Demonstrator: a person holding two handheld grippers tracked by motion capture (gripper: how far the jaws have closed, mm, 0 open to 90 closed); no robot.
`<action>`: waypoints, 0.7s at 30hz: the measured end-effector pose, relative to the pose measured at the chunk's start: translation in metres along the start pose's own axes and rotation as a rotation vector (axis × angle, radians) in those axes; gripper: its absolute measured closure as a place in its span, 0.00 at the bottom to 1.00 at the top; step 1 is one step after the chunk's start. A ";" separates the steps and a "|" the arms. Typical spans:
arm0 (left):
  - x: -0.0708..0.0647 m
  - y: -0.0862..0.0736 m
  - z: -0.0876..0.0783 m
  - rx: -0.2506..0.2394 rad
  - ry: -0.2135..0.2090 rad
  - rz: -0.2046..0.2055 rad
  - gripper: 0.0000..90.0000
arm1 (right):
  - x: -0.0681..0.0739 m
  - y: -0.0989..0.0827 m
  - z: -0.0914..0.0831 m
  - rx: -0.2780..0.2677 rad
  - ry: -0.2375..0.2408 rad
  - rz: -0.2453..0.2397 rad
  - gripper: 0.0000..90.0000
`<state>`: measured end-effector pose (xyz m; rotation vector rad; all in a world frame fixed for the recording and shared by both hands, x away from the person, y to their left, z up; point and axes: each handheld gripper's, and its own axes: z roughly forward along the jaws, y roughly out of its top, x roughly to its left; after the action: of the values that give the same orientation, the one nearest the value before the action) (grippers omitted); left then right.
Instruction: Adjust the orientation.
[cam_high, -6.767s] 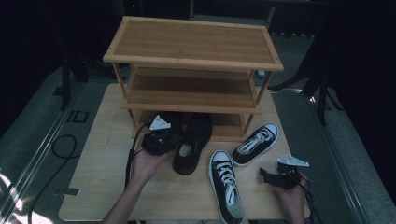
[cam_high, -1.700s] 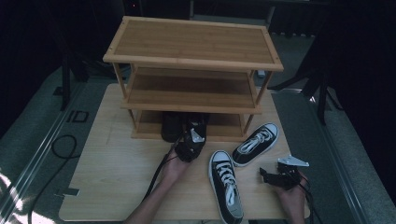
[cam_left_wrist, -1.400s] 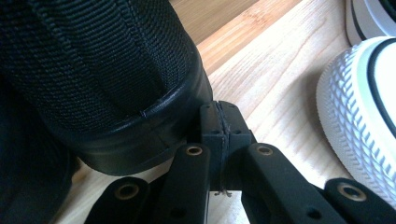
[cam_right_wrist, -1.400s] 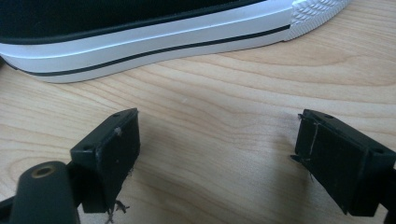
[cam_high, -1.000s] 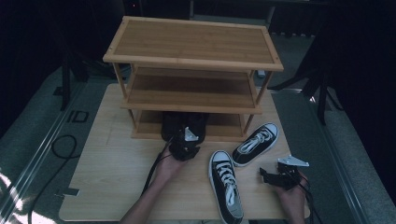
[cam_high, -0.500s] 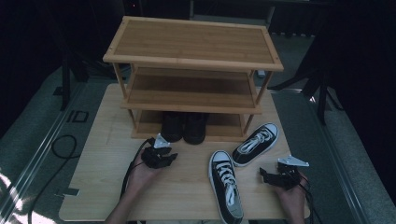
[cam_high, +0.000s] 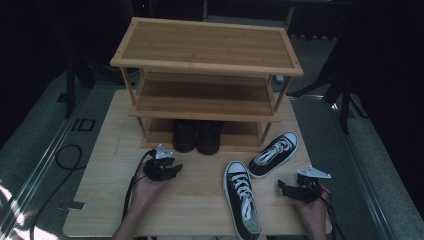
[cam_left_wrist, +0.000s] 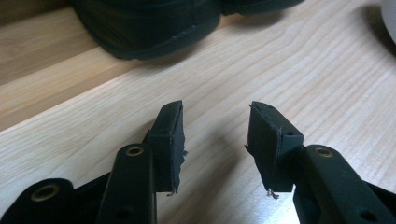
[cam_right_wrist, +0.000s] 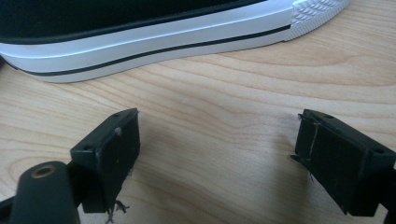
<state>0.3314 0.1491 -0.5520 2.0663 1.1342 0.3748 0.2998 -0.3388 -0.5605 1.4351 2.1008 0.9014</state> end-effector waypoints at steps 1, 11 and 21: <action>0.000 0.000 0.001 0.004 0.003 -0.001 0.62 | 0.000 0.000 0.000 0.000 0.000 -0.001 0.15; 0.002 -0.002 0.005 0.012 -0.002 -0.005 0.62 | -0.002 0.003 -0.005 0.022 -0.001 -0.002 0.33; 0.000 -0.004 0.006 -0.012 0.002 -0.003 0.61 | 0.008 0.008 -0.020 0.014 0.067 -0.066 0.65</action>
<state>0.3324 0.1475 -0.5595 2.0537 1.1333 0.3820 0.2889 -0.3342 -0.5410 1.3519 2.1931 0.9230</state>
